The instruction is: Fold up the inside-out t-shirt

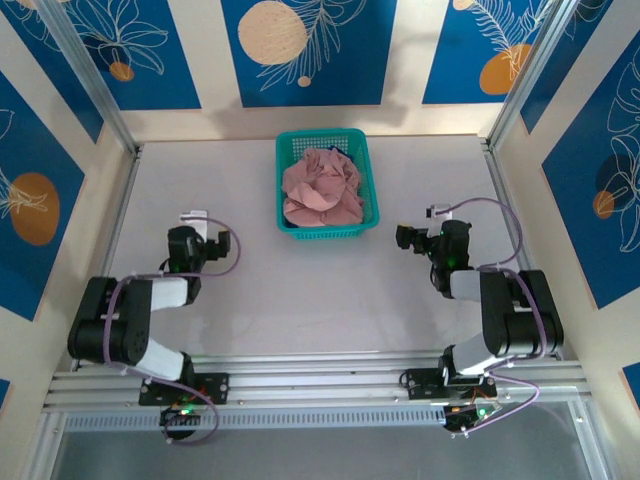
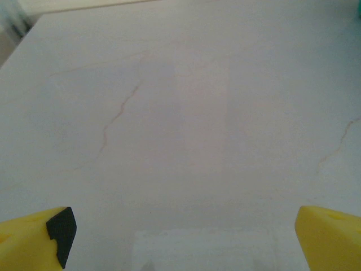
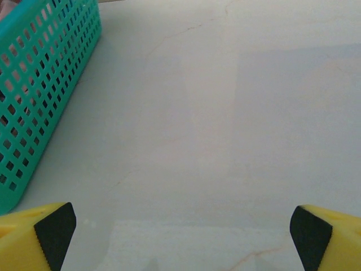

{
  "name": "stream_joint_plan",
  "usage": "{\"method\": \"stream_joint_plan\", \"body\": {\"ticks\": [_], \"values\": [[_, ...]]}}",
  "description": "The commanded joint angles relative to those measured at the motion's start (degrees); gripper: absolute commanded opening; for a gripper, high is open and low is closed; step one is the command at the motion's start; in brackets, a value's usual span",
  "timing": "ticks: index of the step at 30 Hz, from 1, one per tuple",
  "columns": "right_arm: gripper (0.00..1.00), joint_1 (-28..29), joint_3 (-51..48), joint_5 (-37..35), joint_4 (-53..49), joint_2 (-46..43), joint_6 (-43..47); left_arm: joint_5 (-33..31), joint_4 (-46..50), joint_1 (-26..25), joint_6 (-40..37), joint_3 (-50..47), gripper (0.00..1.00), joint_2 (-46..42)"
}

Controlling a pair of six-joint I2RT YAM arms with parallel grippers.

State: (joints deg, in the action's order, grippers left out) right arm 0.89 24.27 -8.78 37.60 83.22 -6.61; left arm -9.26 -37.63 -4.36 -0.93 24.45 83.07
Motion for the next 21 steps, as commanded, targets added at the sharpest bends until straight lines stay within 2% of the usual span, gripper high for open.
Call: {"method": "stream_joint_plan", "body": {"ticks": [1,3,4,6,8,10,13,15,17,21], "values": [[0.99,-0.3,4.6,-6.5,-11.7,-8.7,-5.2,-5.0,17.4,0.4,3.6,7.0,1.0,-9.7],[0.99,-0.9,5.2,-7.8,-16.8,-13.9,-11.1,-6.0,25.6,0.4,9.2,9.8,1.0,-14.9],[0.99,-1.2,6.1,-7.6,-20.6,-16.7,-14.5,-4.3,29.7,0.4,13.0,11.4,1.0,-17.3],[0.97,-0.7,8.3,-4.4,-26.1,-19.9,-18.5,5.0,33.2,0.3,17.7,13.2,1.0,-20.4],[0.92,5.1,11.6,-0.3,-28.1,-19.7,-16.4,15.6,31.9,-0.8,22.5,13.7,1.0,-21.5],[0.92,14.0,17.4,-1.5,-32.0,-15.9,-11.7,20.2,31.6,-3.2,24.9,14.9,1.0,-20.8],[0.94,24.2,30.0,-1.2,-41.4,-5.6,-6.2,18.5,36.6,-7.9,23.8,18.1,1.0,-19.1],[0.96,27.8,37.5,-1.5,-46.0,1.6,-4.0,16.6,39.5,-9.6,22.9,19.5,1.0,-18.1],[0.98,29.9,44.2,-3.0,-49.2,8.7,-2.6,15.5,41.1,-10.1,22.7,19.8,1.0,-17.5],[0.99,30.1,52.8,-1.8,-51.5,18.8,-3.1,14.3,43.5,-10.4,22.7,19.4,1.0,-17.8]]}}
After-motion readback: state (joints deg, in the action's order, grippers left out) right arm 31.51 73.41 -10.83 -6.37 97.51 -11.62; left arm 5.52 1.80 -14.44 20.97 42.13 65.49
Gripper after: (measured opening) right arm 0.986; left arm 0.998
